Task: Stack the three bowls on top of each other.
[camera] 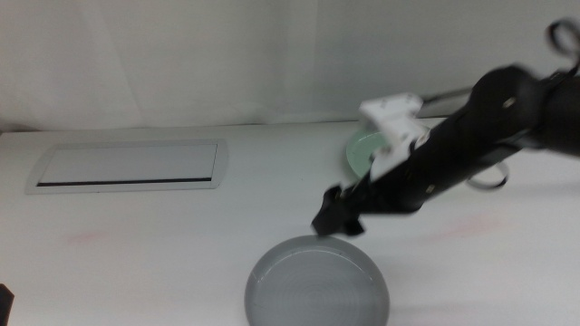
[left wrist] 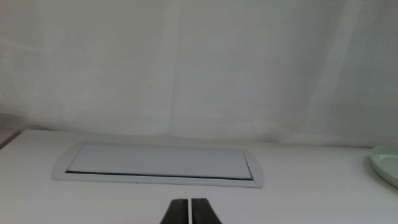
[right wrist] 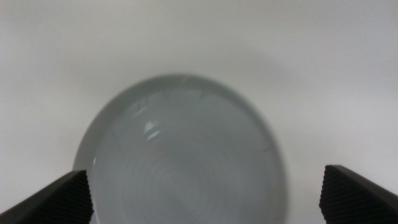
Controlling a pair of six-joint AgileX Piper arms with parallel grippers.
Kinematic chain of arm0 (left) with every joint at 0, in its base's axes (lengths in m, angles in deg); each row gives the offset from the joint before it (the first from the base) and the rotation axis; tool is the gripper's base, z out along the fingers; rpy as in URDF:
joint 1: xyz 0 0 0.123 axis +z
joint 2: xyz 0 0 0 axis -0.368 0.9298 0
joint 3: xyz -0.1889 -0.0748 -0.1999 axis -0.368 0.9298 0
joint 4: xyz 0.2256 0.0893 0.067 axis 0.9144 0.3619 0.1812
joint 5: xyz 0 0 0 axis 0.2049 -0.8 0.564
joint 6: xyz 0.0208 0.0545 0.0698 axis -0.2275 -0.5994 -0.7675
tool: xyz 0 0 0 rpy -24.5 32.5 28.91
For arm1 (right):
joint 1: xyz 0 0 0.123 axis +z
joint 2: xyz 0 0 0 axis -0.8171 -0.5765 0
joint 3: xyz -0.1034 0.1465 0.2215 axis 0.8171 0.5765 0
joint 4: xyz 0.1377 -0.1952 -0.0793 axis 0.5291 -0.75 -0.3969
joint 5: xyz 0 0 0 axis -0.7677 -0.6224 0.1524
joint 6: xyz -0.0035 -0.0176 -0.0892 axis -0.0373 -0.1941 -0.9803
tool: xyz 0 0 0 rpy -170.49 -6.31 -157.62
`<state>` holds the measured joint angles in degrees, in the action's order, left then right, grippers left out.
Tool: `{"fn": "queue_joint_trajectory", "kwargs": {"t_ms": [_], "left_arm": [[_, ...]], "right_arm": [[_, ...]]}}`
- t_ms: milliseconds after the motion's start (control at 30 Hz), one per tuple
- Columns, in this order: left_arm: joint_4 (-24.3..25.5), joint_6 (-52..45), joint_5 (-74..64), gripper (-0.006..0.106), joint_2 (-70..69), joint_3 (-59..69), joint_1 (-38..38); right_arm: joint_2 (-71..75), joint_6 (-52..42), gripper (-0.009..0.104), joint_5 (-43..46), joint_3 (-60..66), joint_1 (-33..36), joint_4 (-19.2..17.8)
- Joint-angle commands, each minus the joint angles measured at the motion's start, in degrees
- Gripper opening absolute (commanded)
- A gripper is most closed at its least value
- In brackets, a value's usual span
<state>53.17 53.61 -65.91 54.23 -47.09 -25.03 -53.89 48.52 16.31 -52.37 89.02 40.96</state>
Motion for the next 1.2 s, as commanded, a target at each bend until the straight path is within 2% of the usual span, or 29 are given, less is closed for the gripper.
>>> {"fn": "queue_joint_trajectory", "kwargs": {"t_ms": [0, 167, 200, 267, 433, 600, 800, 933, 1167], "left_arm": [[0.01, -0.18, 0.65, -0.003, -0.26, 2.26, 0.08], [0.01, -0.18, 0.65, -0.003, -0.26, 2.26, 0.08], [0.01, -0.18, 0.65, -0.003, -0.26, 2.26, 0.08], [0.01, -0.18, 0.65, -0.003, -0.26, 2.26, 0.08], [0.01, -0.18, 0.65, -0.003, -0.26, 2.26, 0.08], [0.01, -0.18, 0.65, -0.003, -0.26, 2.26, 0.08], [0.01, -0.18, 0.65, -0.003, -0.26, 2.26, 0.08], [0.01, -0.18, 0.65, -0.003, -0.26, 2.26, 0.08], [0.01, -0.18, 0.65, -0.003, -0.26, 2.26, 0.08]], "right_arm": [[3.71, 3.73, 0.101, -0.37, -1.57, -0.71, -5.76], [12.21, 20.89, 0.101, -1.86, -2.88, -5.14, -24.86], [15.61, 24.8, 0.101, -4.33, -2.88, -7.54, -29.83], [19.15, 26.61, 0.101, -7.71, -2.88, -10.04, -32.87], [28.88, 26.69, 0.101, -13.97, -2.88, -16.34, -33.42], [38.45, 29.49, 0.101, -18.27, -2.88, -19.19, -37.69], [41.63, 29.49, 0.101, -18.53, -2.88, -19.19, -37.67], [40.83, 29.49, 0.101, -18.73, -2.88, -19.19, -36.08], [38.75, 30.18, 0.101, -14.56, -2.88, -19.27, -35.21]]}}
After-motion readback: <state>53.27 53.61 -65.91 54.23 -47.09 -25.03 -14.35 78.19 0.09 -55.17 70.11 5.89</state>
